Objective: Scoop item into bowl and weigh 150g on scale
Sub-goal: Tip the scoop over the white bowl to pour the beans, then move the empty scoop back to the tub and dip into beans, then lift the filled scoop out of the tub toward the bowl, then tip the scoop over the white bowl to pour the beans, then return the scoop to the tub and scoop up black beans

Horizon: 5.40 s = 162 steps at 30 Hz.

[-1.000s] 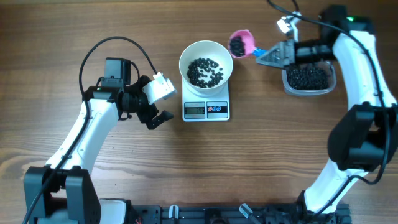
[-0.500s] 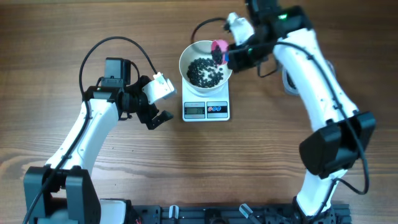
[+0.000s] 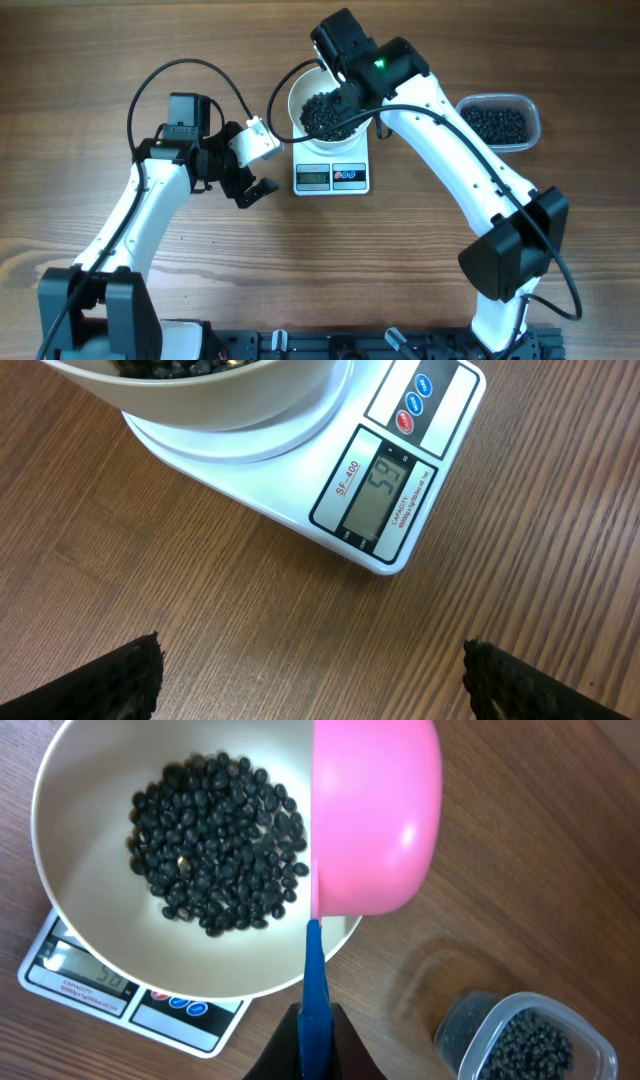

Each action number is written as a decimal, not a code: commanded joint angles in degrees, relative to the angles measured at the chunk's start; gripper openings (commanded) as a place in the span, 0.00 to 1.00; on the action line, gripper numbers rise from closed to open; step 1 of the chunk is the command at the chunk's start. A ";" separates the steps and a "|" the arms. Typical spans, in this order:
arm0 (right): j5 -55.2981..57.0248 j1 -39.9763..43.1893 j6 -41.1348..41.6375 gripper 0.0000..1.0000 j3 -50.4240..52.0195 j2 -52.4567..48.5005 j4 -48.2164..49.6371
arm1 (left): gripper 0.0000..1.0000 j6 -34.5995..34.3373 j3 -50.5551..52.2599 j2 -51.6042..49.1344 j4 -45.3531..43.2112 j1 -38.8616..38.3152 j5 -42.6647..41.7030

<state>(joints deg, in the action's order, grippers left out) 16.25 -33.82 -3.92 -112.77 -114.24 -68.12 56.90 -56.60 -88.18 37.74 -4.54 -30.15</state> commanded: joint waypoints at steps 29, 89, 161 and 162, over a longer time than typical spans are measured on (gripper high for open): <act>-20.37 41.31 -2.12 0.04 15.13 11.30 -7.30 | 1.00 0.55 0.46 -0.55 0.02 0.26 -1.31; -81.72 57.33 -7.15 0.04 33.62 9.05 10.36 | 1.00 0.55 0.46 -0.55 0.02 0.26 -1.31; -22.99 27.85 2.40 0.04 13.66 18.93 7.78 | 1.00 0.55 0.46 -0.55 0.02 0.26 -1.31; -22.97 30.69 2.12 0.04 13.66 19.65 6.10 | 1.00 0.55 0.46 -0.55 0.02 0.26 -1.31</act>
<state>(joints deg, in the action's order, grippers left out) -4.12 -9.28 -2.17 -97.08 -99.42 -58.87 56.90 -56.55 -88.20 37.74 -4.54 -30.13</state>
